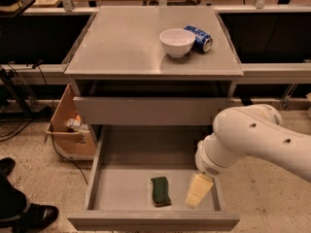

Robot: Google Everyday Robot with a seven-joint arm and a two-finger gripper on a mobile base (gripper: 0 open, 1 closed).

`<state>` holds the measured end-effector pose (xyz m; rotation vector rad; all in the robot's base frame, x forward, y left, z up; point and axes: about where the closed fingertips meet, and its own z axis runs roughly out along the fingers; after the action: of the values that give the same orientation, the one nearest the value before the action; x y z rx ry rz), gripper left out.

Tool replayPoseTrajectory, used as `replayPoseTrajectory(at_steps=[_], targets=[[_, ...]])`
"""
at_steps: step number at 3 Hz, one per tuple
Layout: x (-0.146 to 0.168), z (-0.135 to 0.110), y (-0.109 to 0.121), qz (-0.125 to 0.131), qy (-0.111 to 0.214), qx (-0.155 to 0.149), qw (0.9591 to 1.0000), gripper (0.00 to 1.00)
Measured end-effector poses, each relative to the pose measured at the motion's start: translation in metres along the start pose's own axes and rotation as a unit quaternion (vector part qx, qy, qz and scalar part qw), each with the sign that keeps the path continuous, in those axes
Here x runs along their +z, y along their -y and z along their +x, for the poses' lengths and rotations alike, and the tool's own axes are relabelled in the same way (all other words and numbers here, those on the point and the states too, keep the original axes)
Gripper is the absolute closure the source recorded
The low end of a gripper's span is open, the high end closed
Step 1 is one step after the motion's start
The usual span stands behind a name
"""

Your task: Pick sponge from middle drawer and place on counter

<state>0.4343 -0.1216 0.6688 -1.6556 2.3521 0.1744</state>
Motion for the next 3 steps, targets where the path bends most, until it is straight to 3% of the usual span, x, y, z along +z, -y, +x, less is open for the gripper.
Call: replayPoseTrajectory(at_steps=[2,3], targets=[[0.082,-0.003,-0.015,-0.018,0.005,0.043,0.9989,0.00],[0.147,0.000,-0.018,-0.009,0.008,0.089,0.9959,0.00]])
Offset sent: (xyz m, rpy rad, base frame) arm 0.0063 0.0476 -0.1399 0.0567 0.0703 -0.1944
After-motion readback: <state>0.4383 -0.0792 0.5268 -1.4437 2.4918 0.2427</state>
